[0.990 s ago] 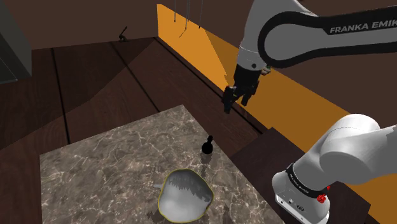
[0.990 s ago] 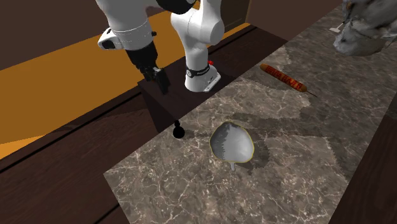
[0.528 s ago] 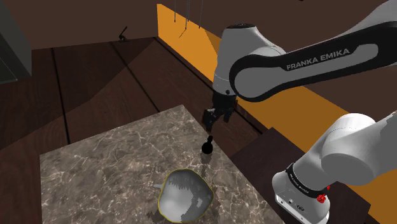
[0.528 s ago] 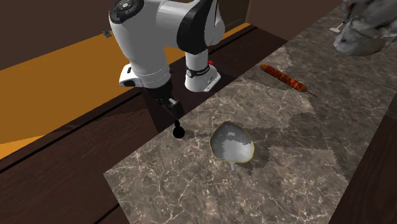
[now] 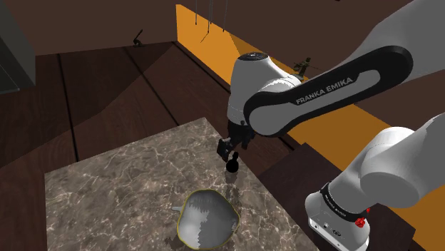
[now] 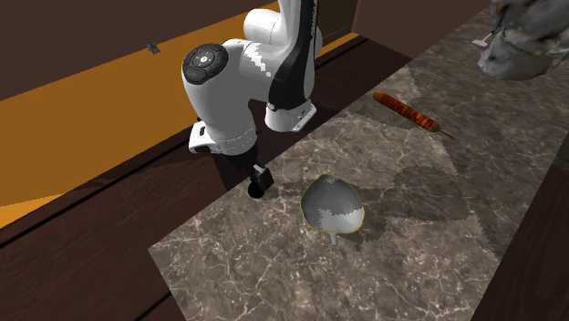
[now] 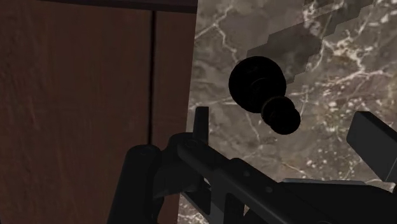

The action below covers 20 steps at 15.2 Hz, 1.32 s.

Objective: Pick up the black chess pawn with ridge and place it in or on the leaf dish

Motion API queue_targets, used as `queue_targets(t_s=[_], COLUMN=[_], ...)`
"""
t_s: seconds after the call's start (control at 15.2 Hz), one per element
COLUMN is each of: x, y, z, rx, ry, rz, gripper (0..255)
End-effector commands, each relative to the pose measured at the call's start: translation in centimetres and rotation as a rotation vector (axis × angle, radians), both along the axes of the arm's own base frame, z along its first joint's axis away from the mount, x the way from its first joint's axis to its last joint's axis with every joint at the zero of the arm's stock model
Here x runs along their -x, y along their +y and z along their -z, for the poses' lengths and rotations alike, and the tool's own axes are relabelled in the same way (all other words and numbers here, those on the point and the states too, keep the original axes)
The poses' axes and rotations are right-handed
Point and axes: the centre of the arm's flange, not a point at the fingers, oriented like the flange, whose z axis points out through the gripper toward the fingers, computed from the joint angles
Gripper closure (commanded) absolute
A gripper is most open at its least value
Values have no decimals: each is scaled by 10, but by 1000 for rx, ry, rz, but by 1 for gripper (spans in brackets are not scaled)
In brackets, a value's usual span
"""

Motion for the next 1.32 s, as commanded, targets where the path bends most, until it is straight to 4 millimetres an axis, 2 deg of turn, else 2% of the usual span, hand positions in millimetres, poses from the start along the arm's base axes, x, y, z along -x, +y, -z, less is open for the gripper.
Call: queue_targets(t_s=[0.0, 0.07, 0.59, 0.66, 1.25], x=[0, 1, 1, 1, 1], y=[1, 1, 1, 1, 1], z=[11, 19, 19, 19, 19], rx=[0, 0, 0, 0, 0], ry=[-1, -1, -1, -1, -1], rz=[0, 0, 0, 0, 0], gripper=[0, 0, 0, 255, 255])
